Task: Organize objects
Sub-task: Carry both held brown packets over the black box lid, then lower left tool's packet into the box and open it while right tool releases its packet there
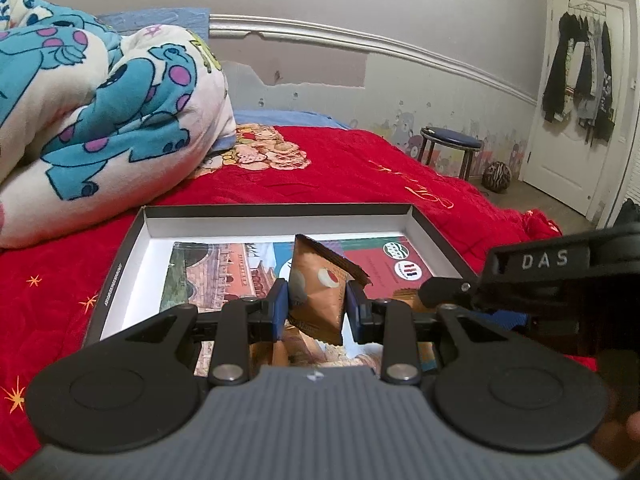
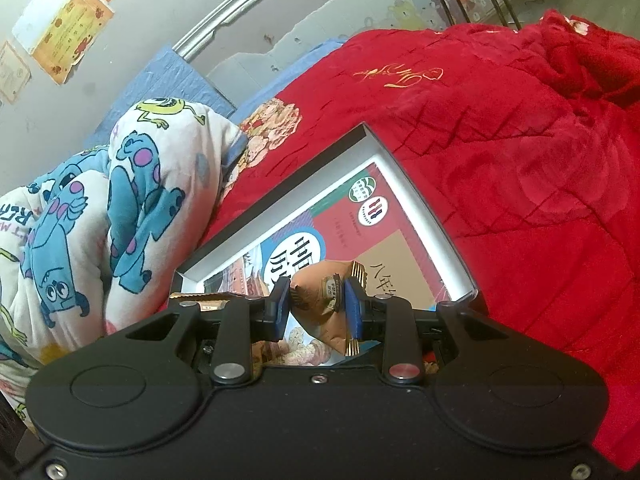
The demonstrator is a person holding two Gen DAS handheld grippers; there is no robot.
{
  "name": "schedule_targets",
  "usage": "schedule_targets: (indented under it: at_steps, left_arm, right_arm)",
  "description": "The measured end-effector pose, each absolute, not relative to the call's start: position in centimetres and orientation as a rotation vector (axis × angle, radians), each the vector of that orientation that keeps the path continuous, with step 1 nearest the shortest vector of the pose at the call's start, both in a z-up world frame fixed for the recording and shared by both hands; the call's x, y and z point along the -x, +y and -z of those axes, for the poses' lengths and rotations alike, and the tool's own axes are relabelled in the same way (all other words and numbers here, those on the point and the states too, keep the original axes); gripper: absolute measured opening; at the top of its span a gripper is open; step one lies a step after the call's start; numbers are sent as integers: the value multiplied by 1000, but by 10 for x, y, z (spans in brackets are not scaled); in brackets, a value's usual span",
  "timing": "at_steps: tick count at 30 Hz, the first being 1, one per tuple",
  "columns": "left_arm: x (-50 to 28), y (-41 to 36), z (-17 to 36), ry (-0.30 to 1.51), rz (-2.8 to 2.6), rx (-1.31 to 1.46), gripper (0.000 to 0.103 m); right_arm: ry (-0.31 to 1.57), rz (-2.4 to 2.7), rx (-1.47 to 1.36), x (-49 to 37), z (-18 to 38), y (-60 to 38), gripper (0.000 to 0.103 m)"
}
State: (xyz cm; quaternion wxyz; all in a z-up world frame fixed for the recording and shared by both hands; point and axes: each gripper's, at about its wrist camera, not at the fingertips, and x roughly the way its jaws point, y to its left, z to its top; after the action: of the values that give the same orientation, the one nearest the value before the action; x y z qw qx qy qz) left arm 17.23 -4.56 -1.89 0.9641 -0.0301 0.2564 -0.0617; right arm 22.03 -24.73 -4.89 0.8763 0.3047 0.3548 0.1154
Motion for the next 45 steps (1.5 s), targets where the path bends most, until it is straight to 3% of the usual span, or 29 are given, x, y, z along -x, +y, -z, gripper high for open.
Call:
schedule_targets:
  at_steps: [13, 45]
  left_arm:
    - [-167, -63, 26, 483, 115, -67, 35]
    - [-182, -53, 32, 626, 117, 13, 36]
  right_arm:
    - [726, -248, -609, -219, 52, -242, 28]
    - [760, -252, -580, -221, 61, -233, 28]
